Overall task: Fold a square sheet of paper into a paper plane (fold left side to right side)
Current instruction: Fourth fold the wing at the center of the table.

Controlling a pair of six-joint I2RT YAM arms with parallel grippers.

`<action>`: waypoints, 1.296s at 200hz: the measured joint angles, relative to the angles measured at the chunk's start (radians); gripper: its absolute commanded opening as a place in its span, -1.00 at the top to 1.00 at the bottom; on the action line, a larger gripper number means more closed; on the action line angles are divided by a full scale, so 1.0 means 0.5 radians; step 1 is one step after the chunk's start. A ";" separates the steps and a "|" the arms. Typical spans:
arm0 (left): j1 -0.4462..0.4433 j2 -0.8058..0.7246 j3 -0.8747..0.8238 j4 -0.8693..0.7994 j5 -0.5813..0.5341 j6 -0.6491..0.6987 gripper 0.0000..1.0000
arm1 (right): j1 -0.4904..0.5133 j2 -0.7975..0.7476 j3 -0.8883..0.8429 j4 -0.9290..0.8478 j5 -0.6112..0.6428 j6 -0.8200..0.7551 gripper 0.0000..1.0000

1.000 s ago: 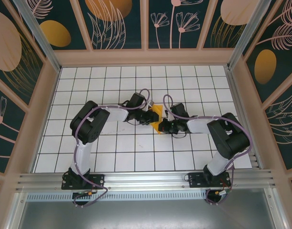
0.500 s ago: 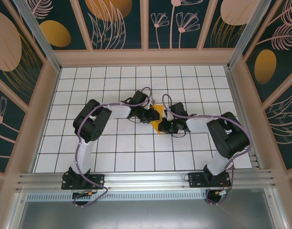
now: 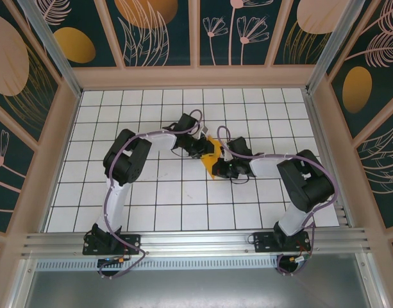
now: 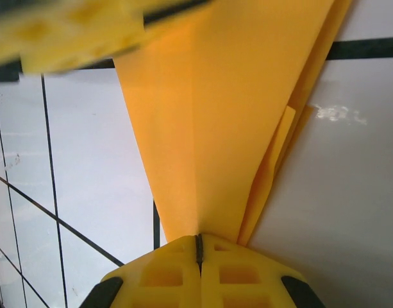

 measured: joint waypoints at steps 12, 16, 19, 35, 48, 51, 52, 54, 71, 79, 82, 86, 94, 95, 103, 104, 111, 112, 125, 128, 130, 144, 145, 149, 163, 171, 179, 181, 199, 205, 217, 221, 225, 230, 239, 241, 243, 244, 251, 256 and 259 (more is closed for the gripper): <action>0.028 0.037 0.069 -0.040 0.008 0.014 0.47 | 0.000 0.001 0.000 0.003 0.001 -0.005 1.00; 0.034 0.048 0.091 -0.056 0.012 0.015 0.47 | 0.000 0.001 -0.001 0.007 0.002 -0.005 1.00; 0.039 0.057 0.108 -0.066 0.016 0.019 0.46 | 0.001 0.001 -0.002 0.011 0.002 -0.005 1.00; 0.058 0.105 0.204 -0.137 0.022 0.034 0.45 | 0.002 0.001 -0.004 0.027 0.008 -0.013 1.00; 0.076 0.143 0.279 -0.177 0.020 0.048 0.44 | 0.002 0.001 -0.006 0.035 0.008 -0.018 1.00; 0.082 0.154 0.300 -0.185 0.017 0.051 0.44 | 0.002 0.001 -0.008 0.037 0.008 -0.019 1.00; 0.083 0.156 0.304 -0.186 0.016 0.050 0.44 | 0.002 0.001 -0.008 0.037 0.008 -0.019 1.00; 0.088 0.164 0.317 -0.192 0.016 0.052 0.44 | 0.002 0.001 -0.008 0.039 0.008 -0.019 1.00; 0.121 0.213 0.405 -0.220 0.019 0.057 0.43 | 0.002 0.005 -0.008 0.050 0.009 -0.020 1.00; 0.135 0.230 0.438 -0.230 0.019 0.057 0.43 | 0.002 0.005 -0.008 0.053 0.009 -0.020 1.00; 0.140 0.237 0.449 -0.232 0.014 0.058 0.43 | 0.002 0.005 -0.008 0.054 0.009 -0.020 1.00; 0.148 0.246 0.467 -0.233 0.011 0.059 0.43 | 0.002 0.005 -0.008 0.054 0.009 -0.020 1.00; 0.165 0.264 0.497 -0.237 0.008 0.058 0.42 | 0.002 0.005 -0.008 0.054 0.009 -0.020 1.00; 0.168 0.267 0.502 -0.238 0.009 0.057 0.42 | 0.002 0.005 -0.008 0.054 0.009 -0.020 1.00; 0.178 0.279 0.523 -0.246 0.024 0.056 0.41 | 0.002 0.005 -0.008 0.054 0.009 -0.020 1.00; 0.179 0.280 0.524 -0.246 0.026 0.056 0.41 | 0.002 0.005 -0.008 0.054 0.009 -0.020 1.00; 0.179 0.288 0.540 -0.262 0.031 0.056 0.40 | 0.002 0.008 -0.008 0.055 0.009 -0.020 1.00; 0.179 0.289 0.542 -0.263 0.031 0.056 0.39 | 0.002 0.008 -0.008 0.055 0.009 -0.019 1.00; 0.180 0.304 0.578 -0.299 0.032 0.056 0.38 | 0.002 0.008 -0.008 0.055 0.009 -0.020 1.00; 0.180 0.310 0.590 -0.311 0.035 0.055 0.38 | 0.002 0.008 -0.008 0.054 0.009 -0.020 1.00; 0.181 0.313 0.597 -0.317 0.038 0.055 0.38 | 0.002 0.008 -0.008 0.055 0.009 -0.020 1.00; 0.185 0.333 0.639 -0.359 0.052 0.050 0.36 | 0.002 0.008 -0.008 0.055 0.009 -0.020 1.00; 0.185 0.334 0.641 -0.360 0.052 0.050 0.36 | 0.002 0.008 -0.008 0.055 0.009 -0.020 1.00; 0.186 0.340 0.652 -0.367 0.055 0.049 0.35 | 0.002 0.008 -0.007 0.055 0.009 -0.020 1.00; 0.192 0.349 0.674 -0.374 0.060 0.049 0.33 | 0.011 0.008 -0.006 0.055 0.016 -0.020 1.00; 0.194 0.352 0.683 -0.372 0.059 0.050 0.32 | 0.015 0.006 -0.006 0.055 0.024 -0.020 1.00; 0.195 0.352 0.684 -0.368 0.053 0.050 0.30 | 0.016 0.002 -0.006 0.055 0.026 -0.020 1.00; 0.195 0.352 0.684 -0.364 0.052 0.050 0.30 | 0.017 0.000 -0.006 0.056 0.027 -0.020 1.00; 0.198 0.350 0.684 -0.353 0.045 0.050 0.27 | 0.020 -0.011 -0.005 0.057 0.037 -0.020 1.00; 0.198 0.343 0.677 -0.343 0.034 0.053 0.27 | 0.023 -0.014 -0.003 0.056 0.041 -0.021 1.00; 0.204 0.311 0.643 -0.294 -0.050 0.080 0.25 | 0.031 -0.021 -0.002 0.053 0.054 -0.028 1.00; 0.213 0.292 0.628 -0.272 -0.085 0.088 0.25 | 0.031 -0.023 -0.001 0.051 0.058 -0.031 1.00; 0.225 0.280 0.611 -0.248 -0.113 0.095 0.25 | 0.033 -0.024 0.002 0.047 0.060 -0.034 1.00; 0.243 0.251 0.584 -0.224 -0.146 0.105 0.23 | 0.034 -0.024 0.007 0.038 0.063 -0.035 1.00; 0.284 0.186 0.526 -0.188 -0.201 0.120 0.23 | 0.037 -0.028 0.013 0.024 0.069 -0.041 1.00; 0.294 0.167 0.510 -0.184 -0.211 0.124 0.22 | 0.037 -0.031 0.015 0.020 0.069 -0.043 1.00; 0.303 0.148 0.492 -0.175 -0.224 0.129 0.22 | 0.038 -0.032 0.016 0.015 0.071 -0.044 1.00; 0.305 0.143 0.486 -0.172 -0.227 0.130 0.21 | 0.038 -0.033 0.017 0.012 0.072 -0.046 1.00; 0.333 0.067 0.420 -0.148 -0.262 0.140 0.20 | 0.040 -0.043 0.019 -0.008 0.077 -0.051 1.00; 0.353 0.005 0.369 -0.127 -0.282 0.143 0.18 | 0.040 -0.056 0.018 -0.027 0.080 -0.057 1.00; 0.365 -0.031 0.339 -0.121 -0.296 0.146 0.17 | 0.040 -0.063 0.018 -0.045 0.084 -0.059 1.00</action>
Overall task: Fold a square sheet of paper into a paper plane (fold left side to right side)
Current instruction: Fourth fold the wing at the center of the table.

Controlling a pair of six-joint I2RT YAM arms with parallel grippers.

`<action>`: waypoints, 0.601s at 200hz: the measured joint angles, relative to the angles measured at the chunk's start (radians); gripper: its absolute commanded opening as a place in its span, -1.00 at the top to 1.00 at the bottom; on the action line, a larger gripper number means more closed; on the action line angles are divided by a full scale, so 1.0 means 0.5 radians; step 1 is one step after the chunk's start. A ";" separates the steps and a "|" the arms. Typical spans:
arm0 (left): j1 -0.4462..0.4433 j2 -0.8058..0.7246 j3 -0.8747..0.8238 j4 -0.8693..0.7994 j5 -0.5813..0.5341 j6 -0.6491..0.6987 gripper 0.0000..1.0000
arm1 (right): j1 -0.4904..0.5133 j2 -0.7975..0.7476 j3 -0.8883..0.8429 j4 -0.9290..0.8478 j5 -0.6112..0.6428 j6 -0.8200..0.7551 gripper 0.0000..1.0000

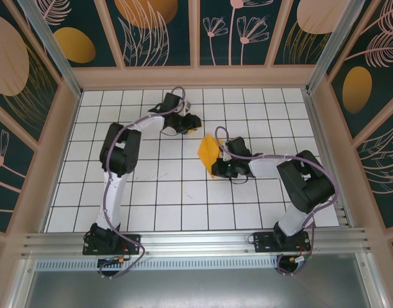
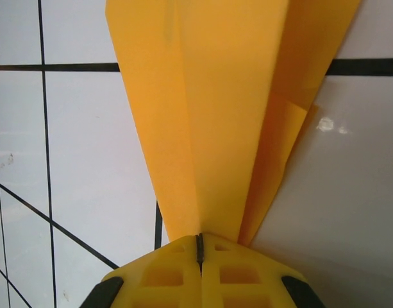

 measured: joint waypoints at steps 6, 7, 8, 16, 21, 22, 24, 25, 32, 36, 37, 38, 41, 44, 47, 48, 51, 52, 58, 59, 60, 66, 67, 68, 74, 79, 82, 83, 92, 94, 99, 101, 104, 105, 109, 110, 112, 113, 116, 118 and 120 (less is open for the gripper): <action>0.015 -0.073 -0.061 0.023 -0.024 0.004 0.15 | 0.000 -0.021 -0.002 -0.034 0.011 -0.012 1.00; 0.018 -0.091 -0.074 0.025 -0.027 0.006 0.15 | 0.000 -0.024 -0.002 -0.037 0.011 -0.013 1.00; 0.019 -0.101 -0.083 0.027 -0.028 0.008 0.15 | 0.000 -0.030 -0.002 -0.046 0.011 -0.014 1.00; 0.028 -0.211 -0.167 0.052 -0.050 0.011 0.14 | 0.000 -0.063 -0.009 -0.089 0.023 -0.024 0.92; 0.029 -0.277 -0.224 0.079 -0.062 0.011 0.13 | 0.000 -0.085 -0.014 -0.109 0.023 -0.029 0.88; 0.028 -0.288 -0.233 0.084 -0.062 0.011 0.13 | 0.000 -0.089 -0.014 -0.113 0.023 -0.030 0.87; 0.027 -0.317 -0.259 0.101 -0.063 0.011 0.13 | 0.000 -0.099 -0.015 -0.123 0.023 -0.031 0.85; 0.027 -0.336 -0.277 0.111 -0.068 0.012 0.13 | 0.000 -0.107 -0.017 -0.127 0.022 -0.031 0.84; 0.019 -0.428 -0.363 0.150 -0.069 0.011 0.13 | -0.011 -0.151 -0.023 -0.150 0.019 -0.038 0.78; 0.014 -0.473 -0.407 0.171 -0.066 0.009 0.13 | -0.015 -0.178 -0.026 -0.159 0.014 -0.040 0.77; 0.011 -0.489 -0.425 0.182 -0.067 0.009 0.12 | -0.018 -0.183 -0.027 -0.160 0.014 -0.042 0.77; 0.011 -0.497 -0.434 0.188 -0.068 0.009 0.12 | -0.021 -0.193 -0.027 -0.164 0.013 -0.046 0.76; 0.008 -0.529 -0.471 0.204 -0.066 0.008 0.12 | -0.027 -0.215 -0.029 -0.169 0.009 -0.046 0.74; 0.003 -0.562 -0.510 0.228 -0.065 0.007 0.12 | -0.039 -0.237 -0.031 -0.173 0.005 -0.050 0.73; -0.002 -0.591 -0.547 0.247 -0.064 0.007 0.12 | -0.052 -0.262 -0.032 -0.175 -0.003 -0.054 0.73; -0.004 -0.604 -0.563 0.253 -0.063 0.006 0.12 | -0.055 -0.269 -0.032 -0.175 -0.004 -0.054 0.72; -0.008 -0.629 -0.597 0.269 -0.060 0.000 0.11 | -0.069 -0.290 -0.032 -0.176 -0.009 -0.060 0.72; -0.010 -0.635 -0.604 0.273 -0.060 0.000 0.11 | -0.076 -0.298 -0.032 -0.176 -0.012 -0.064 0.72; -0.022 -0.674 -0.672 0.310 -0.053 -0.008 0.11 | -0.107 -0.338 -0.032 -0.175 -0.023 -0.070 0.72; -0.024 -0.678 -0.679 0.315 -0.053 -0.009 0.11 | -0.114 -0.347 -0.032 -0.174 -0.026 -0.075 0.72; -0.026 -0.685 -0.694 0.323 -0.052 -0.008 0.11 | -0.117 -0.352 -0.032 -0.173 -0.027 -0.077 0.72; -0.037 -0.706 -0.748 0.358 -0.045 -0.016 0.11 | -0.150 -0.385 -0.032 -0.171 -0.038 -0.082 0.73; -0.040 -0.710 -0.760 0.363 -0.044 -0.018 0.11 | -0.156 -0.391 -0.032 -0.171 -0.040 -0.083 0.73; -0.042 -0.711 -0.766 0.367 -0.043 -0.021 0.11 | -0.159 -0.394 -0.032 -0.171 -0.041 -0.084 0.74; -0.056 -0.718 -0.816 0.398 -0.034 -0.031 0.11 | -0.188 -0.417 -0.032 -0.169 -0.055 -0.089 0.77; -0.072 -0.719 -0.856 0.425 -0.023 -0.047 0.11 | -0.208 -0.425 -0.032 -0.167 -0.069 -0.092 0.81; -0.083 -0.718 -0.875 0.435 -0.017 -0.056 0.11 | -0.217 -0.427 -0.032 -0.166 -0.077 -0.098 0.83; -0.085 -0.718 -0.880 0.439 -0.016 -0.060 0.11 | -0.218 -0.427 -0.032 -0.165 -0.079 -0.099 0.83; -0.120 -0.713 -0.932 0.458 -0.013 -0.079 0.11 | -0.230 -0.424 -0.031 -0.164 -0.107 -0.096 0.84; -0.127 -0.713 -0.939 0.460 -0.011 -0.082 0.11 | -0.230 -0.423 -0.031 -0.164 -0.114 -0.097 0.84; -0.150 -0.709 -0.954 0.464 -0.008 -0.093 0.12 | -0.228 -0.419 -0.031 -0.164 -0.135 -0.096 0.84; -0.156 -0.708 -0.957 0.466 -0.007 -0.095 0.12 | -0.226 -0.417 -0.031 -0.163 -0.144 -0.096 0.84; -0.173 -0.704 -0.961 0.471 -0.005 -0.099 0.12 | -0.220 -0.413 -0.031 -0.156 -0.154 -0.096 0.84; -0.176 -0.704 -0.961 0.472 -0.005 -0.099 0.12 | -0.219 -0.412 -0.031 -0.156 -0.156 -0.096 0.84; -0.192 -0.699 -0.961 0.475 -0.002 -0.109 0.13 | -0.214 -0.404 -0.031 -0.150 -0.172 -0.096 0.84; -0.194 -0.697 -0.961 0.477 -0.002 -0.111 0.13 | -0.211 -0.403 -0.031 -0.149 -0.176 -0.096 0.84; -0.202 -0.696 -0.961 0.484 0.002 -0.113 0.13 | -0.207 -0.399 -0.031 -0.146 -0.185 -0.095 0.85; -0.204 -0.695 -0.961 0.486 0.002 -0.114 0.13 | -0.205 -0.397 -0.031 -0.143 -0.188 -0.095 0.85; -0.215 -0.691 -0.961 0.494 0.003 -0.116 0.14 | -0.199 -0.388 -0.030 -0.138 -0.198 -0.095 0.85; -0.223 -0.688 -0.961 0.500 0.005 -0.121 0.14 | -0.194 -0.382 -0.030 -0.133 -0.205 -0.094 0.86; -0.230 -0.687 -0.961 0.507 0.005 -0.121 0.14 | -0.191 -0.376 -0.029 -0.130 -0.209 -0.095 0.86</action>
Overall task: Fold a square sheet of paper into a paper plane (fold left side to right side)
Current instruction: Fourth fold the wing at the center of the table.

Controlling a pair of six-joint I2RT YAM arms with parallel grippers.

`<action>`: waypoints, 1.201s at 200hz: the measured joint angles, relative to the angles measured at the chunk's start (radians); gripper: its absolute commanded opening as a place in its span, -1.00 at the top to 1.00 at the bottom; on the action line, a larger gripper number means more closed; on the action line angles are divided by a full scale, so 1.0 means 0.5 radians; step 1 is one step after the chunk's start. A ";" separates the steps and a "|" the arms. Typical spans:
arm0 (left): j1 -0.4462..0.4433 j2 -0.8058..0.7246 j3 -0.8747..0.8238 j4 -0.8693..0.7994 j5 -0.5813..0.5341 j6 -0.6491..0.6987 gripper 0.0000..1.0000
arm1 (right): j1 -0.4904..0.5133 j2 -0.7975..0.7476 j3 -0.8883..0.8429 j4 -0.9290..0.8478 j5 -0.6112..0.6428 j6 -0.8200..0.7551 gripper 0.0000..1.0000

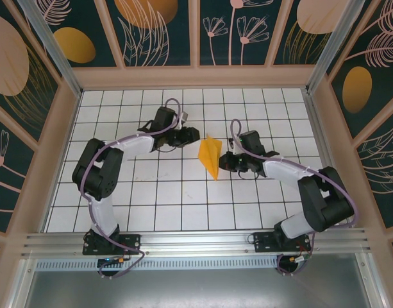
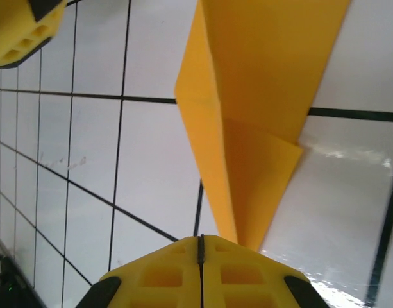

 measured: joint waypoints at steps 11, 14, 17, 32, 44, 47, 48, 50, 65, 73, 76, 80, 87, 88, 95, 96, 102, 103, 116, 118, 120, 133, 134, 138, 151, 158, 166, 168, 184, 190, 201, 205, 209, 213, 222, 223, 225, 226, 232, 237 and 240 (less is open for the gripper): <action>-0.028 0.018 0.005 0.024 0.013 -0.012 0.14 | 0.024 0.040 0.005 0.024 -0.033 0.008 0.86; -0.033 0.021 0.007 0.029 0.017 -0.015 0.14 | 0.029 0.051 0.005 0.032 -0.037 0.009 0.86; -0.036 0.030 0.008 0.034 0.020 -0.016 0.14 | 0.036 0.066 0.005 0.043 -0.042 0.013 0.86; -0.043 0.066 0.025 0.053 0.027 -0.030 0.14 | 0.056 0.132 0.011 0.084 -0.071 0.017 0.84; -0.043 0.085 0.035 0.056 0.027 -0.032 0.14 | 0.064 0.189 0.027 0.102 -0.079 0.021 0.83; -0.043 0.089 0.036 0.058 0.027 -0.033 0.14 | 0.064 0.208 0.036 0.103 -0.078 0.021 0.84; -0.043 0.091 0.037 0.058 0.028 -0.034 0.14 | 0.064 0.211 0.037 0.104 -0.078 0.021 0.84; -0.043 0.092 0.037 0.059 0.028 -0.036 0.14 | 0.064 0.223 0.043 0.104 -0.076 0.021 0.84; -0.043 0.098 0.040 0.059 0.031 -0.037 0.14 | 0.063 0.299 0.082 0.103 -0.055 0.019 0.84; -0.043 0.098 0.042 0.059 0.034 -0.037 0.14 | 0.063 0.333 0.101 0.103 -0.037 0.018 0.84; -0.043 0.098 0.043 0.060 0.034 -0.037 0.14 | 0.063 0.346 0.109 0.102 -0.030 0.016 0.84; -0.043 0.098 0.046 0.060 0.034 -0.037 0.14 | 0.061 0.361 0.116 0.103 -0.025 0.014 0.85; -0.043 0.098 0.050 0.060 0.035 -0.037 0.14 | 0.059 0.385 0.126 0.103 -0.019 0.014 0.85; -0.043 0.098 0.050 0.060 0.035 -0.037 0.14 | 0.060 0.390 0.127 0.103 -0.017 0.014 0.85; -0.044 0.098 0.056 0.060 0.039 -0.037 0.14 | 0.059 0.410 0.131 0.102 -0.013 0.013 0.85; -0.044 0.098 0.056 0.059 0.040 -0.037 0.14 | 0.058 0.412 0.132 0.102 -0.013 0.013 0.85; -0.047 0.098 0.063 0.058 0.041 -0.037 0.14 | 0.057 0.429 0.135 0.101 -0.009 0.012 0.86; -0.047 0.098 0.065 0.058 0.041 -0.037 0.14 | 0.057 0.431 0.135 0.101 -0.008 0.012 0.86; -0.050 0.098 0.079 0.059 0.048 -0.037 0.14 | 0.053 0.466 0.140 0.099 0.001 0.012 0.87; -0.051 0.098 0.082 0.059 0.050 -0.037 0.14 | 0.053 0.472 0.140 0.099 0.005 0.011 0.87; -0.051 0.099 0.084 0.058 0.050 -0.037 0.14 | 0.052 0.476 0.140 0.098 0.008 0.011 0.87; -0.057 0.107 0.101 0.058 0.057 -0.037 0.14 | 0.050 0.499 0.141 0.099 0.014 0.012 0.87; -0.058 0.108 0.101 0.058 0.057 -0.037 0.14 | 0.049 0.499 0.143 0.098 0.013 0.011 0.87; -0.060 0.111 0.107 0.059 0.058 -0.037 0.14 | 0.048 0.499 0.144 0.097 0.014 0.011 0.86; -0.066 0.126 0.119 0.057 0.067 -0.036 0.13 | 0.048 0.499 0.144 0.097 0.022 0.011 0.86; -0.072 0.135 0.124 0.053 0.072 -0.036 0.13 | 0.048 0.499 0.144 0.096 0.022 0.011 0.86; -0.073 0.144 0.130 0.052 0.076 -0.036 0.13 | 0.048 0.498 0.144 0.096 0.023 0.009 0.85; -0.073 0.147 0.132 0.051 0.077 -0.036 0.12 | 0.048 0.498 0.144 0.096 0.024 0.008 0.85; -0.077 0.166 0.138 0.051 0.086 -0.036 0.13 | 0.048 0.498 0.144 0.095 0.026 0.005 0.85; -0.078 0.171 0.139 0.050 0.086 -0.036 0.12 | 0.048 0.498 0.144 0.095 0.027 0.004 0.85; -0.085 0.176 0.140 0.050 0.089 -0.036 0.13 | 0.048 0.498 0.144 0.095 0.027 0.001 0.86; -0.086 0.177 0.140 0.050 0.093 -0.035 0.13 | 0.048 0.498 0.144 0.095 0.027 -0.002 0.87; -0.086 0.179 0.140 0.050 0.095 -0.035 0.13 | 0.048 0.498 0.144 0.095 0.027 -0.002 0.88; -0.088 0.181 0.143 0.050 0.101 -0.034 0.13 | 0.048 0.498 0.144 0.094 0.027 -0.002 0.92; -0.092 0.188 0.154 0.050 0.111 -0.031 0.15 | 0.048 0.498 0.143 0.094 0.027 -0.002 0.98; -0.092 0.188 0.155 0.050 0.111 -0.030 0.15 | 0.048 0.498 0.143 0.094 0.027 -0.002 0.98; -0.094 0.192 0.159 0.050 0.116 -0.030 0.15 | 0.048 0.498 0.143 0.094 0.027 -0.002 0.99; -0.095 0.194 0.162 0.050 0.120 -0.028 0.15 | 0.047 0.498 0.143 0.094 0.027 -0.002 0.99; -0.100 0.202 0.174 0.051 0.133 -0.028 0.16 | 0.047 0.498 0.143 0.094 0.026 -0.002 1.00; -0.106 0.211 0.186 0.051 0.142 -0.028 0.18 | 0.045 0.498 0.143 0.094 0.025 -0.002 1.00; -0.111 0.218 0.194 0.051 0.147 -0.028 0.18 | 0.044 0.498 0.143 0.095 0.024 -0.002 1.00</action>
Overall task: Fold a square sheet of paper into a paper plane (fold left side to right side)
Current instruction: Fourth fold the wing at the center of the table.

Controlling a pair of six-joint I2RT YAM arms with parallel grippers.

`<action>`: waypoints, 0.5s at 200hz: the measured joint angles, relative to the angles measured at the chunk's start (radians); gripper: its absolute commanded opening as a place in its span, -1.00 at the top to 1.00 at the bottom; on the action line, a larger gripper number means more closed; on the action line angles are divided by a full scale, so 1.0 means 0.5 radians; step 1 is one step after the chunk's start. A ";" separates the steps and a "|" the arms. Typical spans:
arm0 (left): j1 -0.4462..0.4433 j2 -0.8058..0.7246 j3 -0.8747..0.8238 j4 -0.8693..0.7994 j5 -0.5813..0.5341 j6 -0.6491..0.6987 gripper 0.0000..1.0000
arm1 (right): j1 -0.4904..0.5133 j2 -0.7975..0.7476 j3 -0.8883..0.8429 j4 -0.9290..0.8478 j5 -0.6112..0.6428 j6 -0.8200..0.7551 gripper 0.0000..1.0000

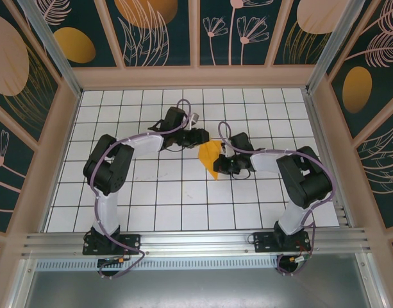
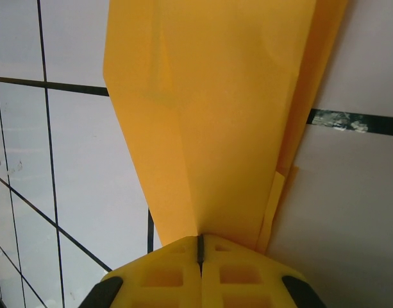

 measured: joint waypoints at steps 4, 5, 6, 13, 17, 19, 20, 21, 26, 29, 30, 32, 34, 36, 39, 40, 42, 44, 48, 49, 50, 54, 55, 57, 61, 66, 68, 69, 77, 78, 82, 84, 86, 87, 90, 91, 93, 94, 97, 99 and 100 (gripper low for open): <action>-0.005 0.008 0.011 0.000 0.007 0.000 0.19 | 0.000 0.000 0.000 -0.001 -0.001 0.000 1.00; -0.007 0.011 0.013 0.001 0.008 0.000 0.19 | 0.000 0.000 -0.001 0.000 -0.001 0.000 1.00; -0.008 0.015 0.017 0.001 0.011 0.000 0.19 | 0.000 0.000 -0.001 0.000 -0.002 0.001 1.00; -0.020 0.035 0.037 0.001 0.021 0.000 0.20 | -0.003 0.000 -0.004 0.004 -0.003 0.000 1.00; -0.024 0.046 0.046 0.001 0.031 0.000 0.21 | -0.004 0.000 -0.005 0.006 -0.005 0.001 1.00; -0.028 0.054 0.051 0.002 0.034 0.000 0.21 | -0.005 0.000 -0.006 0.006 -0.005 0.001 1.00; -0.030 0.060 0.055 0.002 0.037 0.000 0.21 | -0.005 0.000 -0.006 0.007 -0.005 0.001 1.00; -0.031 0.062 0.057 0.002 0.039 0.000 0.21 | -0.006 0.000 -0.007 0.007 -0.005 0.001 1.00; -0.035 0.082 0.071 0.002 0.046 0.000 0.21 | -0.008 0.000 -0.008 0.008 -0.007 0.001 1.00; -0.039 0.092 0.078 0.001 0.050 0.000 0.22 | -0.008 0.000 -0.008 0.008 -0.007 0.001 1.00; -0.040 0.095 0.079 0.002 0.051 0.000 0.21 | -0.008 0.000 -0.008 0.008 -0.007 0.001 1.00; -0.042 0.105 0.085 0.002 0.052 0.000 0.22 | -0.008 0.000 -0.008 0.008 -0.007 0.001 1.00; -0.044 0.114 0.090 0.002 0.055 0.000 0.22 | -0.008 0.000 -0.008 0.008 -0.008 0.001 1.00; -0.047 0.121 0.094 0.001 0.059 -0.001 0.22 | -0.008 0.000 -0.008 0.008 -0.008 0.001 1.00; -0.050 0.134 0.100 0.001 0.060 -0.001 0.23 | -0.008 0.000 -0.009 0.008 -0.008 0.001 1.00; -0.052 0.140 0.102 0.000 0.061 0.000 0.22 | -0.008 0.000 -0.009 0.008 -0.008 0.001 1.00; -0.053 0.144 0.105 0.000 0.063 -0.001 0.22 | -0.008 0.000 -0.009 0.008 -0.008 0.001 1.00; -0.054 0.153 0.108 0.001 0.065 0.000 0.23 | -0.008 0.000 -0.009 0.008 -0.008 0.001 1.00; -0.057 0.169 0.114 0.000 0.071 -0.001 0.23 | -0.008 0.001 -0.009 0.008 -0.008 0.001 1.00; -0.057 0.171 0.115 0.000 0.072 0.000 0.23 | -0.008 0.001 -0.009 0.008 -0.008 0.001 1.00; -0.059 0.175 0.116 0.000 0.076 0.000 0.23 | -0.008 0.001 -0.009 0.008 -0.008 0.001 1.00; -0.060 0.188 0.119 0.000 0.081 0.000 0.24 | -0.008 0.001 -0.009 0.008 -0.008 0.001 1.00; -0.061 0.190 0.121 0.000 0.082 0.000 0.24 | -0.008 0.001 -0.009 0.008 -0.008 0.001 1.00; -0.063 0.196 0.122 0.000 0.087 -0.001 0.24 | -0.008 0.001 -0.009 0.008 -0.008 0.001 1.00; -0.065 0.211 0.128 -0.001 0.095 0.000 0.25 | -0.008 0.001 -0.009 0.008 -0.008 0.001 1.00; -0.066 0.226 0.135 -0.001 0.101 -0.001 0.25 | -0.008 0.001 -0.009 0.008 -0.008 0.001 1.00; -0.066 0.233 0.139 0.000 0.104 -0.001 0.25 | -0.008 0.001 -0.009 0.008 -0.008 0.001 1.00; -0.067 0.237 0.141 0.000 0.105 -0.001 0.25 | -0.008 0.001 -0.009 0.008 -0.008 0.001 1.00; -0.072 0.261 0.153 0.000 0.116 0.000 0.26 | -0.008 0.001 -0.009 0.008 -0.008 0.001 1.00; -0.072 0.263 0.153 0.000 0.117 -0.001 0.26 | -0.008 0.001 -0.009 0.008 -0.008 0.001 1.00; -0.074 0.275 0.157 0.000 0.124 0.000 0.26 | -0.008 0.001 -0.009 0.008 -0.007 0.001 1.00; -0.075 0.279 0.159 0.000 0.127 -0.001 0.26 | -0.008 0.001 -0.009 0.008 -0.007 0.001 1.00; -0.076 0.285 0.159 0.000 0.132 -0.001 0.26 | -0.008 0.001 -0.009 0.008 -0.007 0.001 1.00; -0.076 0.286 0.160 0.000 0.134 0.000 0.26 | -0.008 0.001 -0.009 0.008 -0.007 0.000 1.00; -0.077 0.293 0.162 0.000 0.138 -0.001 0.26 | -0.008 0.001 -0.009 0.008 -0.007 0.000 1.00; -0.078 0.295 0.163 0.000 0.140 0.000 0.27 | -0.008 0.001 -0.009 0.008 -0.007 0.000 1.00; -0.079 0.299 0.163 0.000 0.144 -0.001 0.27 | -0.008 0.001 -0.009 0.008 -0.007 0.000 1.00; -0.079 0.301 0.163 0.000 0.145 0.000 0.27 | -0.008 0.001 -0.009 0.008 -0.007 0.001 1.00; -0.079 0.305 0.165 0.000 0.148 -0.001 0.27 | -0.008 0.001 -0.009 0.008 -0.007 0.001 1.00; -0.079 0.310 0.166 0.000 0.152 -0.001 0.27 | -0.008 0.002 -0.009 0.008 -0.007 0.001 1.00; -0.080 0.312 0.166 0.000 0.153 -0.001 0.27 | -0.008 0.002 -0.009 0.008 -0.007 0.000 1.00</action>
